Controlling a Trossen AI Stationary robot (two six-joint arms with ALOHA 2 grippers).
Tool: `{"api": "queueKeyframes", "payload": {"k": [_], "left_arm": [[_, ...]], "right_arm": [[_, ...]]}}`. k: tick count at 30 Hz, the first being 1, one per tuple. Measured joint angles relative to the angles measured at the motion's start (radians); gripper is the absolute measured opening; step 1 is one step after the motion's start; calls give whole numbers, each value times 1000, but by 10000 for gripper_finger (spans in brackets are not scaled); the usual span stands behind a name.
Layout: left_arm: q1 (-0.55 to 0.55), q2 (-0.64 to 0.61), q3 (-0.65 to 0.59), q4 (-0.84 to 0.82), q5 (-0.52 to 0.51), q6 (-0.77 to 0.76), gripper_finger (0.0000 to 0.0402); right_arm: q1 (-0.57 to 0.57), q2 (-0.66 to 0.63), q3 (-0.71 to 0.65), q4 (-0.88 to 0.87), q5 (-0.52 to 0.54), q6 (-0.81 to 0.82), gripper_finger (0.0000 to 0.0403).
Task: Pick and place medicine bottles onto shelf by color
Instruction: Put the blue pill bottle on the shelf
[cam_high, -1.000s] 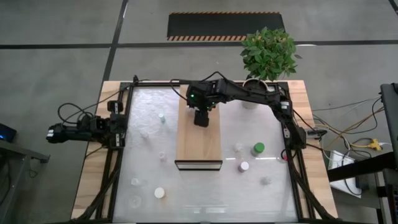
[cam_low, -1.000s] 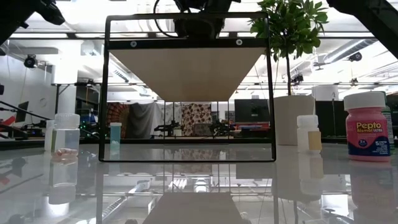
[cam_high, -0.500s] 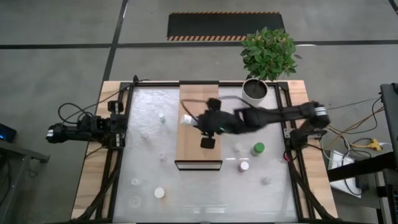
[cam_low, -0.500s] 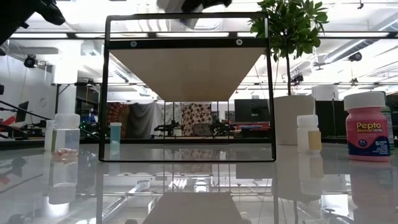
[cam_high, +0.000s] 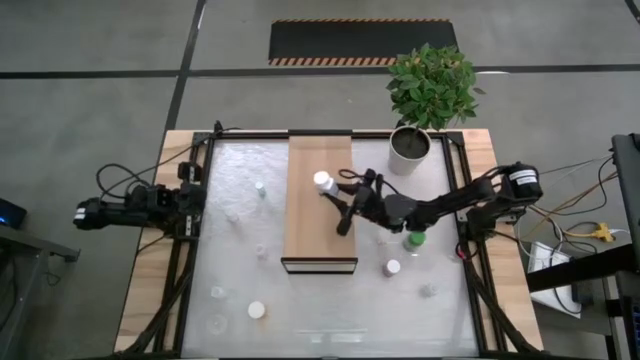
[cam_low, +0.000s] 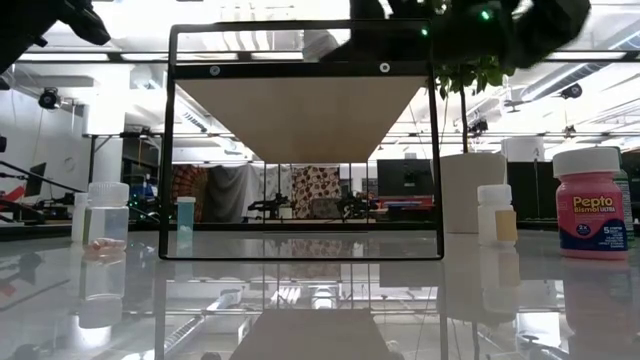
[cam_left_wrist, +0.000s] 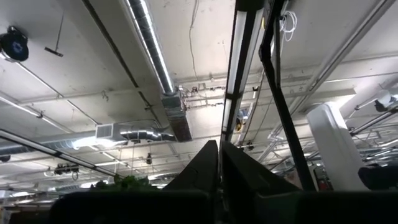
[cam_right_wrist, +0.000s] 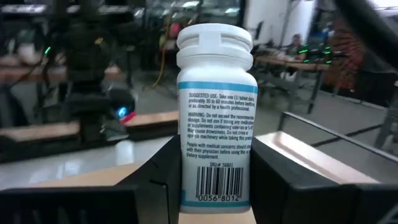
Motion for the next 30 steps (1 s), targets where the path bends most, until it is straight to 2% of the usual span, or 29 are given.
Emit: {"api": "queueKeyframes", "payload": {"k": [2, 14, 18, 24, 30], "left_arm": [[0, 6, 0, -1, 1, -2, 4], [0, 10, 0, 3, 8, -4, 4], [0, 10, 0, 3, 7, -3, 4], [0, 10, 0, 3, 7, -1, 4], [0, 11, 0, 2, 7, -1, 4]], "right_arm": [[-6, 3, -29, 47, -7, 9, 122], [-15, 16, -77, 42, 9, -7, 124], [-22, 14, -80, -37, 11, 24, 131], [-24, 12, -79, -78, 9, 67, 145], [-24, 4, -79, -104, -1, 62, 176]]}}
